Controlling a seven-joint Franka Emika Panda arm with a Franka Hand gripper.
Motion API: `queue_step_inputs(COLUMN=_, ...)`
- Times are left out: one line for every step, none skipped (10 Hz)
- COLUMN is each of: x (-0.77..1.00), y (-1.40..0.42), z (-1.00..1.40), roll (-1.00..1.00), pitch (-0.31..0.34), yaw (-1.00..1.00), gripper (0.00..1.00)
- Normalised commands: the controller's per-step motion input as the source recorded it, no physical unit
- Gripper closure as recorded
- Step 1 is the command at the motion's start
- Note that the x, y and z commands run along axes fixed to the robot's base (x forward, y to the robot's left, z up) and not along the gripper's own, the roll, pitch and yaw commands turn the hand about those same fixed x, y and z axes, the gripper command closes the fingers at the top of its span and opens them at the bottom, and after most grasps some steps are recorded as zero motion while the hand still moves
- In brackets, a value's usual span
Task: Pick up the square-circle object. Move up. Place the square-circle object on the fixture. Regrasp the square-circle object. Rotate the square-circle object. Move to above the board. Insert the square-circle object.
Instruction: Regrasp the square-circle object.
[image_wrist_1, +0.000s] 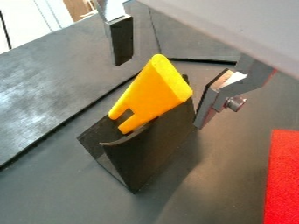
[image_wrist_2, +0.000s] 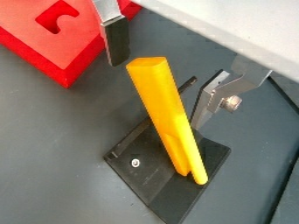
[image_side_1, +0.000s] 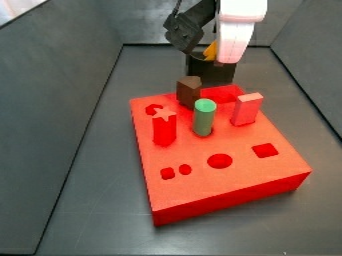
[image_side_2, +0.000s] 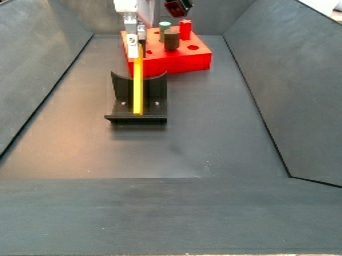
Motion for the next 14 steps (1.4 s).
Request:
queue_step_inputs(x=0.08, y=-0.01, z=0.01, roll=-0.05, pitch=0.222, yaw=0.06, gripper=0.0)
queue_step_inputs(x=0.08, y=-0.01, z=0.01, roll=-0.05, pitch=0.222, yaw=0.06, gripper=0.0)
queue_step_inputs(x=0.08, y=-0.01, z=0.01, roll=-0.05, pitch=0.222, yaw=0.06, gripper=0.0)
queue_step_inputs(x=0.08, y=-0.01, z=0.01, roll=-0.05, pitch=0.222, yaw=0.06, gripper=0.0)
queue_step_inputs(x=0.08, y=-0.01, z=0.0, roll=-0.05, pitch=0.222, yaw=0.06, gripper=0.0)
queue_step_inputs(x=0.08, y=-0.01, z=0.0, roll=-0.05, pitch=0.222, yaw=0.06, gripper=0.0)
queue_step_inputs(x=0.08, y=-0.01, z=0.0, roll=-0.05, pitch=0.222, yaw=0.06, gripper=0.0)
queue_step_inputs(x=0.08, y=-0.01, z=0.01, roll=-0.05, pitch=0.222, yaw=0.06, gripper=0.0)
queue_step_inputs(x=0.08, y=-0.01, z=0.0, roll=-0.05, pitch=0.222, yaw=0.06, gripper=0.0)
queue_step_inputs(x=0.08, y=-0.01, z=0.0, roll=-0.05, pitch=0.222, yaw=0.06, gripper=0.0)
queue_step_inputs(x=0.08, y=-0.01, z=0.0, roll=-0.05, pitch=0.222, yaw=0.06, gripper=0.0)
queue_step_inputs(x=0.08, y=-0.01, z=0.0, roll=-0.05, pitch=0.222, yaw=0.06, gripper=0.0)
queue_step_inputs(x=0.08, y=-0.01, z=0.0, roll=-0.05, pitch=0.222, yaw=0.06, gripper=0.0)
queue_step_inputs(x=0.08, y=-0.01, z=0.0, roll=-0.05, pitch=0.222, yaw=0.06, gripper=0.0)
